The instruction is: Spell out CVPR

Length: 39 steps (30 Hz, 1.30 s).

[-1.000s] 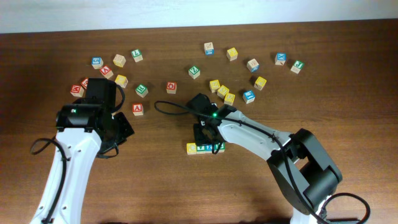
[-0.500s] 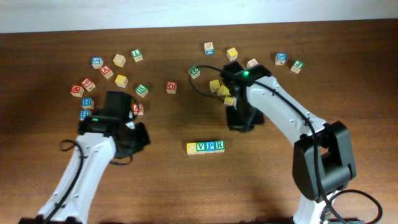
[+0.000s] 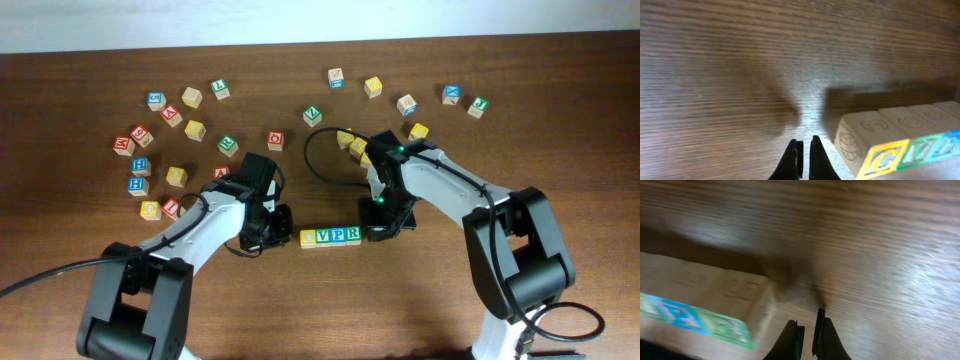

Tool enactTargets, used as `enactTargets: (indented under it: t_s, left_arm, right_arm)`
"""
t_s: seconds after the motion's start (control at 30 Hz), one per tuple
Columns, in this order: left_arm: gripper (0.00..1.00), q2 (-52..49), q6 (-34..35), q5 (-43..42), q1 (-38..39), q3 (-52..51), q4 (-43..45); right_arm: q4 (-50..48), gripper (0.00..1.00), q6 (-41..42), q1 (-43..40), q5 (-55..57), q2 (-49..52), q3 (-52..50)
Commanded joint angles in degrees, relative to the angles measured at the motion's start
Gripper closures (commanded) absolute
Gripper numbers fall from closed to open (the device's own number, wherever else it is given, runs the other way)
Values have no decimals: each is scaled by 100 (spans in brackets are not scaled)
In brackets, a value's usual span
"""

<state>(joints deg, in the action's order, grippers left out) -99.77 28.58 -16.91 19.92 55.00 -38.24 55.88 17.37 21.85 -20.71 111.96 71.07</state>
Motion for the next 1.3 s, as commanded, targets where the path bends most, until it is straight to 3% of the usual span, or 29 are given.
enactTargets:
  t_s: [0.0, 0.27, 0.57, 0.7, 0.8, 0.9, 1.0, 1.07, 1.17, 1.23, 1.27]
  left_arm:
    - [100, -42, 68, -400, 35, -37, 17]
    - [100, -42, 66, -1056, 33, -37, 262]
    - [100, -42, 66, -1064, 28, -37, 214]
    - [100, -39, 66, -551, 26, -28, 4]
    - [100, -39, 68, 321, 26, 138, -481]
    - [100, -39, 68, 1038, -28, 688, -1128]
    - [100, -15, 66, 1121, -175, 1329, -1838]
    - [100, 61, 66, 1147, -256, 1698, -2269]
    - [100, 498, 11, 1397, -284, 2105, -2747]
    - [90, 1012, 4, 1364, -284, 2216, -2811]
    - [80, 1364, 7, 1351, -284, 2214, -2844]
  right_arm:
    - [-46, 96, -39, 37, -341, -31, -42]
    - [-74, 96, -39, 37, -612, -31, -42]
    - [-81, 96, -42, 33, -415, -37, -37]
    - [-42, 96, -42, -68, -223, -37, 24]
    - [26, 96, -44, -103, -2, -37, 63]
    - [177, 96, -39, -103, 46, -199, 157]
    - [601, 95, 153, -105, 407, -658, 332]
    - [901, 91, 153, -103, 426, -1143, 343]
    - [1370, 77, 184, -87, 693, -2393, 341]
    - [1550, 53, 284, -87, 841, -3501, 341]
    - [1665, 39, 286, -87, 949, -4044, 341]
